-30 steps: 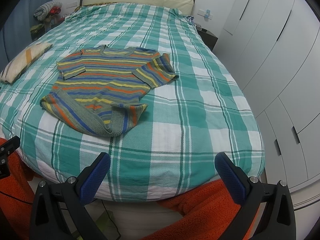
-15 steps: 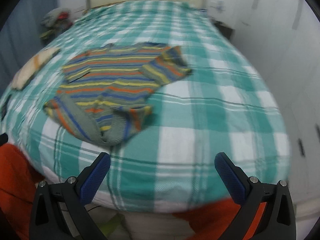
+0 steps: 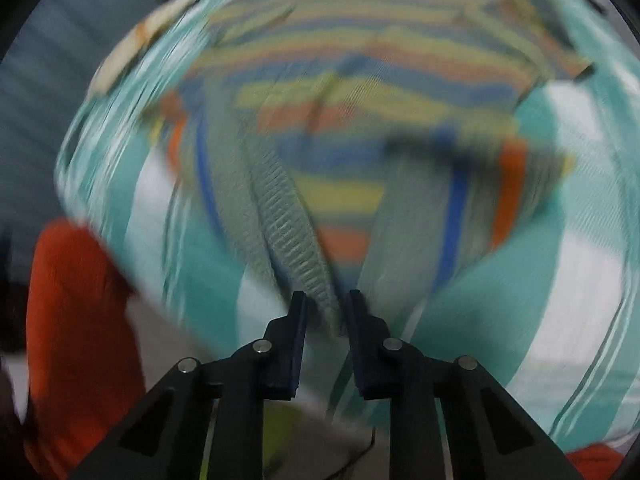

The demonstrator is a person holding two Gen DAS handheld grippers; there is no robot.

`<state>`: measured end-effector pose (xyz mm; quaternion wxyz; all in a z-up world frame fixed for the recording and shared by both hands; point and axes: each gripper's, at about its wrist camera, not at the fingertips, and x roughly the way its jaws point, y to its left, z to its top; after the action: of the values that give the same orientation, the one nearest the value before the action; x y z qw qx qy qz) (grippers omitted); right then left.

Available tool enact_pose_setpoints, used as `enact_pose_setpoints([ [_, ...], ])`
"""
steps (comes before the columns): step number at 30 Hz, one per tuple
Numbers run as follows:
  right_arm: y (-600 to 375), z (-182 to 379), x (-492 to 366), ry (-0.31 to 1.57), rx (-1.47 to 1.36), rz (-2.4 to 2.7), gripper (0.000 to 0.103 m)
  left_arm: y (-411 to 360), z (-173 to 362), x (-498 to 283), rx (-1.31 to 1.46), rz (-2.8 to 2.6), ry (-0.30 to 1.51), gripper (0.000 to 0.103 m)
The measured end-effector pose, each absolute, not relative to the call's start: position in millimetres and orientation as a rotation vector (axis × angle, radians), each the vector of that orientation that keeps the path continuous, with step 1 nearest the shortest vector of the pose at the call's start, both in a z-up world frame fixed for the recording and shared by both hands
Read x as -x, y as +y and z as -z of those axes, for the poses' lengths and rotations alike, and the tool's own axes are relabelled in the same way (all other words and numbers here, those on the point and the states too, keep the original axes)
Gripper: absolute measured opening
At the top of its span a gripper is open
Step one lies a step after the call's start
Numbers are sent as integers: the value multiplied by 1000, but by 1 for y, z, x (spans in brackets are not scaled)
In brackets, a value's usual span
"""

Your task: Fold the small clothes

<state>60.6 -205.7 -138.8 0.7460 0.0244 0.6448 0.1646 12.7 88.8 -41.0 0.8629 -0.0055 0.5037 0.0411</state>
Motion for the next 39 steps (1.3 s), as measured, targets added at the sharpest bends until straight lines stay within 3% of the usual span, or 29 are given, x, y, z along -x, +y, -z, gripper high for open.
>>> enact_pose_setpoints([
  [4,-202,131,-13,1485,-21,-454,24,101,54,-15,53,-96,1088,102],
  [7,-203,98,-17,1357,10,-436,56,97,61,-20,69,-84,1111,102],
  [8,-204,84,-29,1282,-19,-439,62,95,60,-20,74,-73,1109,102],
  [10,-199,76,-56,1200,-67,-447,65,90,55,-19,75,-53,1093,102],
  [15,-161,115,-140,1207,-82,-475,65,91,46,-12,49,-56,1057,102],
  [17,-152,144,-154,1287,-137,-464,55,101,47,-7,60,-74,1056,102],
  [20,-120,135,-116,1322,-135,-718,47,118,52,-3,86,-106,1058,102],
  [25,-86,127,-11,1441,74,-1000,48,132,76,-18,147,-97,1113,102],
  [28,-105,120,13,1448,38,-956,49,127,84,-37,170,-45,1129,102],
  [32,-174,88,-13,1268,-36,-525,50,88,86,-69,145,80,1154,102],
  [39,-230,62,-82,1024,-42,-33,50,2,101,-63,-176,172,1121,102],
])
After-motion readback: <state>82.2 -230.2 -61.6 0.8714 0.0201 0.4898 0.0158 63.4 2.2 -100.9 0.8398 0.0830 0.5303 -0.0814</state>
